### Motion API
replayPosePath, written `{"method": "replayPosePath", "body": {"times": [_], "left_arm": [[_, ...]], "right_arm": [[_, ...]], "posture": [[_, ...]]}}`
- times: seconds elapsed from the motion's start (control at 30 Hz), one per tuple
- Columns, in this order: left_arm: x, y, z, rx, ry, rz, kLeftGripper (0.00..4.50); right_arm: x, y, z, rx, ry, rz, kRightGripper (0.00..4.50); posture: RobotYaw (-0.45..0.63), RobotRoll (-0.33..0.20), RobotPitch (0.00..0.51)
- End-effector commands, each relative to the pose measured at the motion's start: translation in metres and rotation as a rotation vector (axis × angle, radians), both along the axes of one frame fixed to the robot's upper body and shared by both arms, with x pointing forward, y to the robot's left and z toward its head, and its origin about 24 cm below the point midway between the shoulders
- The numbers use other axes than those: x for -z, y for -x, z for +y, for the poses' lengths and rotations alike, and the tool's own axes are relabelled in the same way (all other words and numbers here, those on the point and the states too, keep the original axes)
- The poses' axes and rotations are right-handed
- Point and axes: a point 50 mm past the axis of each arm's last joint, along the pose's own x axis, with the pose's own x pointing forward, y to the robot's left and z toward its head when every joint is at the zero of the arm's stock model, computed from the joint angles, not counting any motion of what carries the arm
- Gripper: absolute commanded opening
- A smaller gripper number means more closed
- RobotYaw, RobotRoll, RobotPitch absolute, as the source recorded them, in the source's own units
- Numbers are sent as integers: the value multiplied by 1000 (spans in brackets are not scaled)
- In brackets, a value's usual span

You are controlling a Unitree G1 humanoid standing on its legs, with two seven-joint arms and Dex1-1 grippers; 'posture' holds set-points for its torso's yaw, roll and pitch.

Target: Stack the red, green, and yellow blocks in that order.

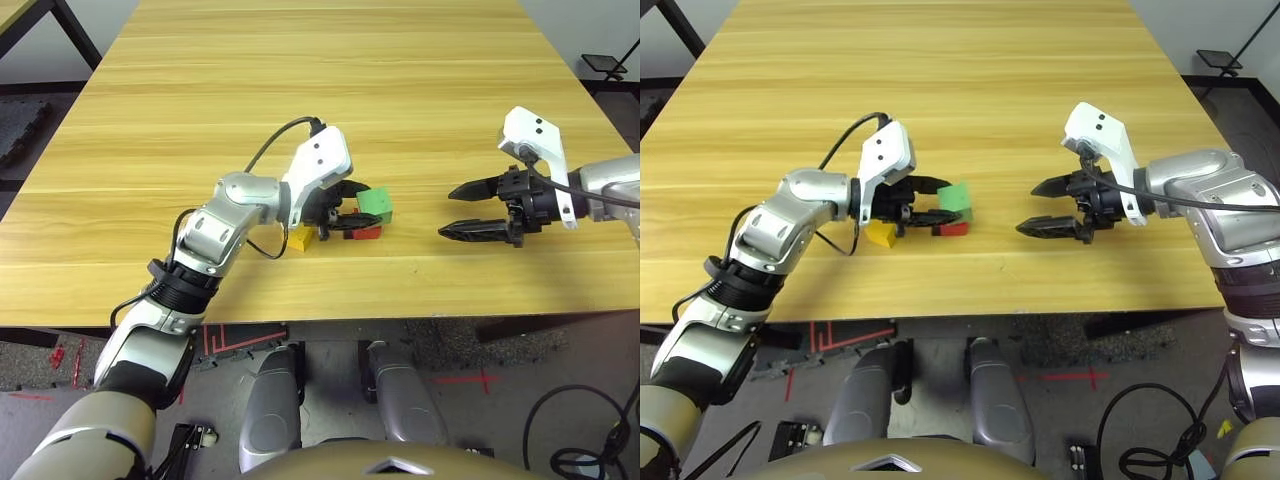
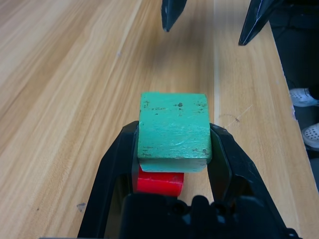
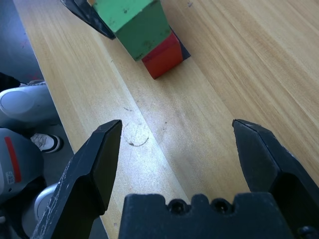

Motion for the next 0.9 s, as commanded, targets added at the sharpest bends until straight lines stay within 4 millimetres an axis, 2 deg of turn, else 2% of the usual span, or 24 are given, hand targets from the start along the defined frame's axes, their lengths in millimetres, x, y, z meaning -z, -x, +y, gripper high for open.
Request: {"method": "replayPosePath", "body": {"times": [0.03,0.9], "left_arm": [[4,-1,-3,16,-13,-4,2039],[8,-7,0,9,-31,-23,2039]], "right_arm": [[-1,2,3,-17,-2,-9,4500],[-2,-2,6,-7,-20,-17,4500]], "posture": [[241,24,186],[239,14,177]]}}
